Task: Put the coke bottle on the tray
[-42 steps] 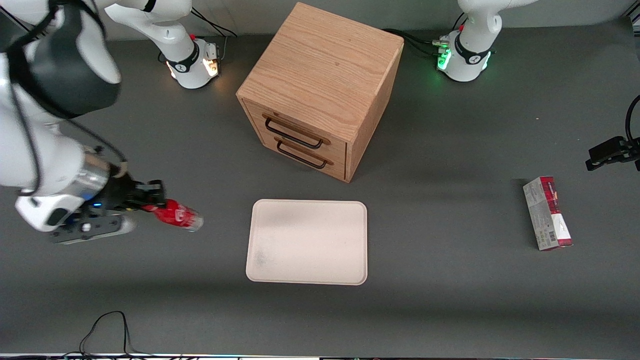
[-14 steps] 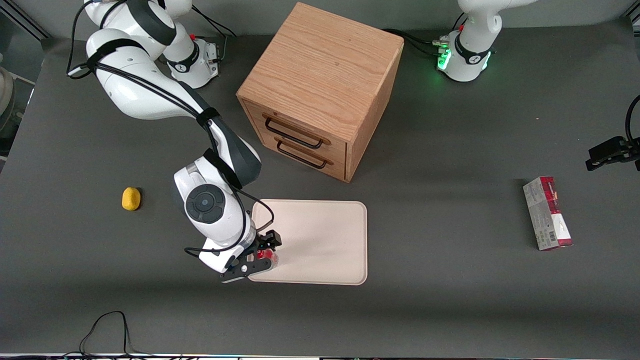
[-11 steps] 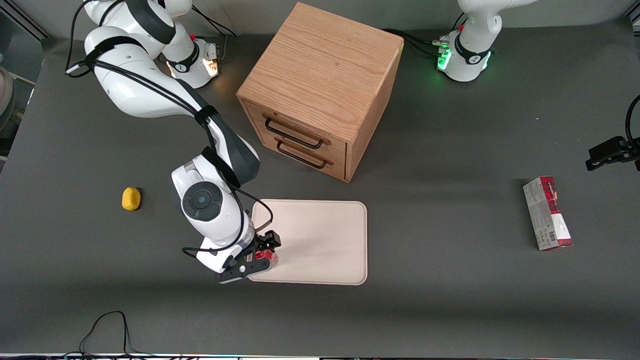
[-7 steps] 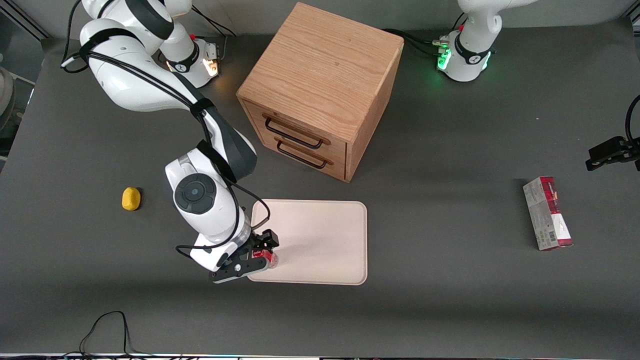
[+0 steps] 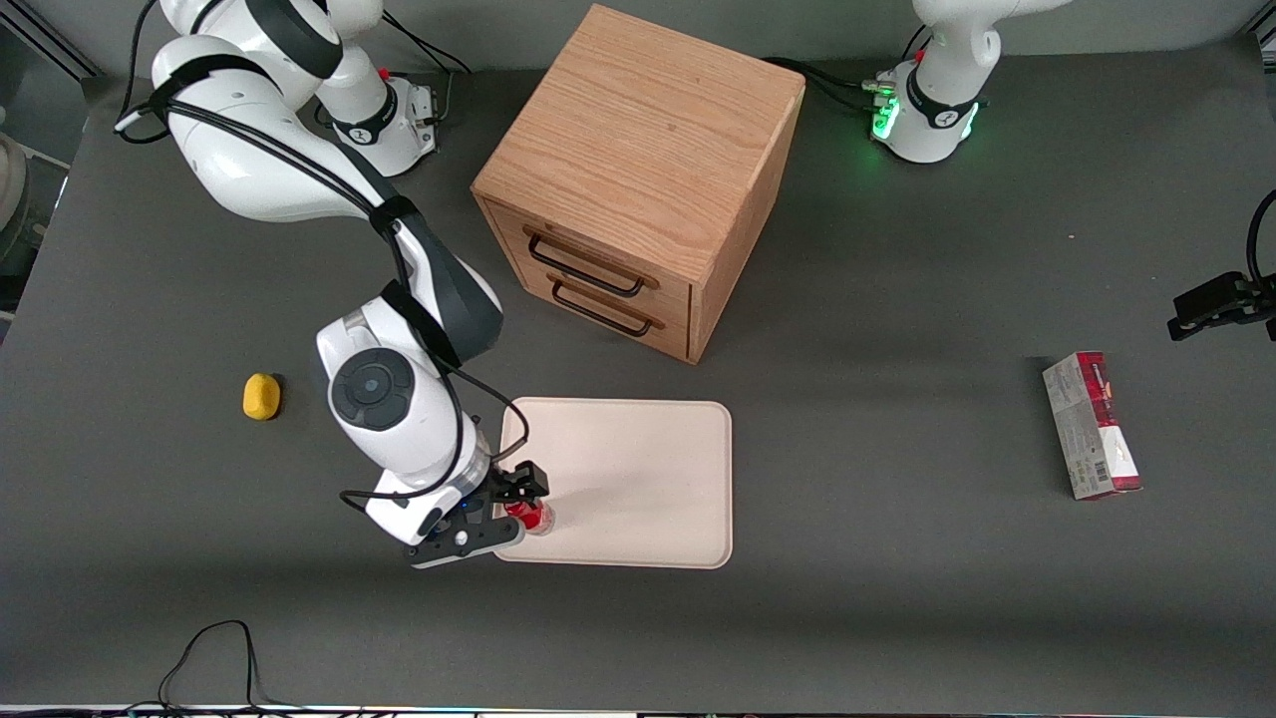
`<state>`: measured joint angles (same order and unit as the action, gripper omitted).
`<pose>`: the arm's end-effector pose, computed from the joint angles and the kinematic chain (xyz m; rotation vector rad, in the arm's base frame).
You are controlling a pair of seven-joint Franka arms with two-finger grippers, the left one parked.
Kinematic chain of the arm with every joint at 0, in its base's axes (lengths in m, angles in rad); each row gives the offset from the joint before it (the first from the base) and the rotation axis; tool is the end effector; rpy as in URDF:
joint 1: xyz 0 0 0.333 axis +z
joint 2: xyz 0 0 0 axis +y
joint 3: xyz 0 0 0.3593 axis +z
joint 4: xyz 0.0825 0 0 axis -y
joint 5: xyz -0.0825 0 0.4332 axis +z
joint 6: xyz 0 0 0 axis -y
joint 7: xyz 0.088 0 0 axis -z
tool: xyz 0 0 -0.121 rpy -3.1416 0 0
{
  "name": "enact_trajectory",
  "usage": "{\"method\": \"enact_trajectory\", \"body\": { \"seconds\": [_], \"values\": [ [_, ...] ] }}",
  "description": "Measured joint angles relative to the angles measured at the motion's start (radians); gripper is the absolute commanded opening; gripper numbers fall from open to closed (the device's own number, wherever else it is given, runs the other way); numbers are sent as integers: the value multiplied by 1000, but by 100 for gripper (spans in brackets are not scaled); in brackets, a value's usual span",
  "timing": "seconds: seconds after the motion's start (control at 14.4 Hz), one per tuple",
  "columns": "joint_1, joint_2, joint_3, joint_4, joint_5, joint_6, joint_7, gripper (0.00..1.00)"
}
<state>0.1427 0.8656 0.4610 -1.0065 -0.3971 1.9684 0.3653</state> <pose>0.7981 0.3351 0.3807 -3.0805 -0.2886 -0.2583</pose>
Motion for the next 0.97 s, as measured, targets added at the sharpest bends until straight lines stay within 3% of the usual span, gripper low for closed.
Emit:
{"method": "enact_trajectory", "body": {
  "seconds": [0.7,0.97],
  "values": [
    [-175,-139,2,-14,93,-206,-1,100],
    [-275,-257,3,-198,111,-147,-2,100]
  ]
}}
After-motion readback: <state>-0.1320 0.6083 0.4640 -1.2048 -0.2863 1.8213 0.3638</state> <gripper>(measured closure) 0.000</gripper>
